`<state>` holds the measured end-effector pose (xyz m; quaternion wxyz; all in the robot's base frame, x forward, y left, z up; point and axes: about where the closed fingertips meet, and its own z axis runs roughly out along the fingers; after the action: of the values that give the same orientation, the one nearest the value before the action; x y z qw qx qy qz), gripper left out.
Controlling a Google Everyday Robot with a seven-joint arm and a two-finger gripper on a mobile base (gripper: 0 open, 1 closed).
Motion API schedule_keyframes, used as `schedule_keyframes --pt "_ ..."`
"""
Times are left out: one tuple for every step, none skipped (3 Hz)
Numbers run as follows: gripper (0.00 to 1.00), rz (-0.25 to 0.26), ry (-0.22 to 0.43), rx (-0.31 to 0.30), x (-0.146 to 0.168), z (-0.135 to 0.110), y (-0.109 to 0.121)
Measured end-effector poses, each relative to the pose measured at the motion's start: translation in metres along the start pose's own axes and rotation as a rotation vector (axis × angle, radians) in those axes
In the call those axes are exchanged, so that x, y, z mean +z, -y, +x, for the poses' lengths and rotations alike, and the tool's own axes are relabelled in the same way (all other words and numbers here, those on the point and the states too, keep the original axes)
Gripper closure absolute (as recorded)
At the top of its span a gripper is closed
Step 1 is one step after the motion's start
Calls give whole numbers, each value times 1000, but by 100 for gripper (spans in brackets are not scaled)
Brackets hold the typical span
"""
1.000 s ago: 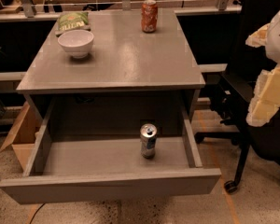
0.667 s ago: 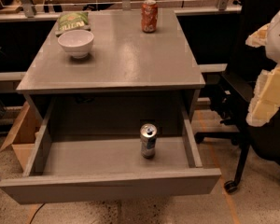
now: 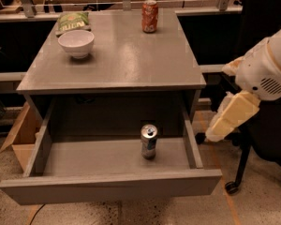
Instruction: Pick redbull can from top drawer and place on counter
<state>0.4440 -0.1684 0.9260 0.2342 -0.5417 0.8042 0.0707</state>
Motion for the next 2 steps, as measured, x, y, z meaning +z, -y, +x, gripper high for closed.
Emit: schedule_keyframes --pt "0 -41 184 158 53 -14 -14" --pt "0 -43 182 157 53 -14 -15"
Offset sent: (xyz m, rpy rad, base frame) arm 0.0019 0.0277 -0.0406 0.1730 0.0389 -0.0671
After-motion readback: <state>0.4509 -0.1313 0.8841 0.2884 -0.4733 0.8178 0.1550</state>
